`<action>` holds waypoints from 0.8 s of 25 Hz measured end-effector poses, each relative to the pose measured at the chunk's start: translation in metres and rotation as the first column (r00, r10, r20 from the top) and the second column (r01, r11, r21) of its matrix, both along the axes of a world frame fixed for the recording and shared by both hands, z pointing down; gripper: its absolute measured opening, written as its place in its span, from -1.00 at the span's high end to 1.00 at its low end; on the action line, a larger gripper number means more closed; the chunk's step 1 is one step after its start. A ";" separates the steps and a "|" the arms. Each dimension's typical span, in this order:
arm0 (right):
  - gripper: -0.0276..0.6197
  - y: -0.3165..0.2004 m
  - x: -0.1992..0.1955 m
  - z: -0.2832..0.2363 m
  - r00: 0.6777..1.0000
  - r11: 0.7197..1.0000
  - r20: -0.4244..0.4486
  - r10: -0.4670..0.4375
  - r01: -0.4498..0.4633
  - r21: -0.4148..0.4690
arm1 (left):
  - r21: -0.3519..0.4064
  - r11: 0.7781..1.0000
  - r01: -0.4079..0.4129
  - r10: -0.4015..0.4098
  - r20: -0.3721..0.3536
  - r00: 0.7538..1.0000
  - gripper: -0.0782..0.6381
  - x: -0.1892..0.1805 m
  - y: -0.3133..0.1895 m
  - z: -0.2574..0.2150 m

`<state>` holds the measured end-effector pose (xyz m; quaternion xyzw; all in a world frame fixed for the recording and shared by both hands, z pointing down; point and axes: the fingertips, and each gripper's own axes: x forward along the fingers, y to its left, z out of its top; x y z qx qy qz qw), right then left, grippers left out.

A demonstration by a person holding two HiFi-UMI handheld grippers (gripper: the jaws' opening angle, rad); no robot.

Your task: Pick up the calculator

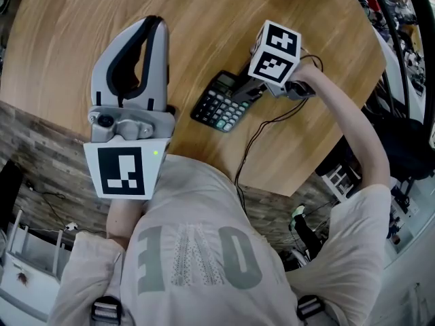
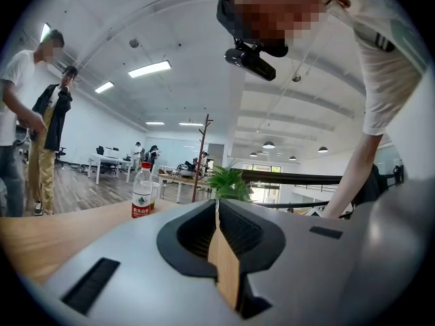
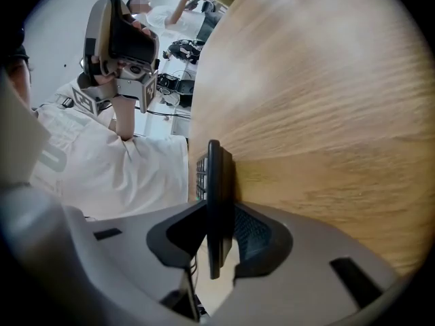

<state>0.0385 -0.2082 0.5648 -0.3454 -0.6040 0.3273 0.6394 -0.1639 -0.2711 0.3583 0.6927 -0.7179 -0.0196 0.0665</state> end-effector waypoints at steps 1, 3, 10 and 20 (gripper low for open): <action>0.57 -0.002 0.000 0.000 1.000 1.000 0.001 -0.006 0.006 0.006 | 0.002 1.000 0.001 -0.001 0.001 1.000 0.72 0.000 0.000 0.000; 0.58 -0.008 0.000 -0.001 1.000 1.000 0.007 -0.017 0.017 0.026 | 0.008 1.000 -0.002 0.002 0.005 1.000 0.72 -0.001 0.000 -0.002; 0.58 -0.062 -0.022 -0.033 0.980 0.953 0.154 0.124 -0.160 0.256 | 0.059 0.998 -0.018 0.016 0.046 0.999 0.72 0.003 0.003 -0.032; 0.59 -0.119 -0.023 -0.134 0.775 0.518 0.523 0.356 -0.629 0.580 | 0.134 0.987 -0.084 0.065 0.135 0.989 0.72 0.036 0.019 -0.091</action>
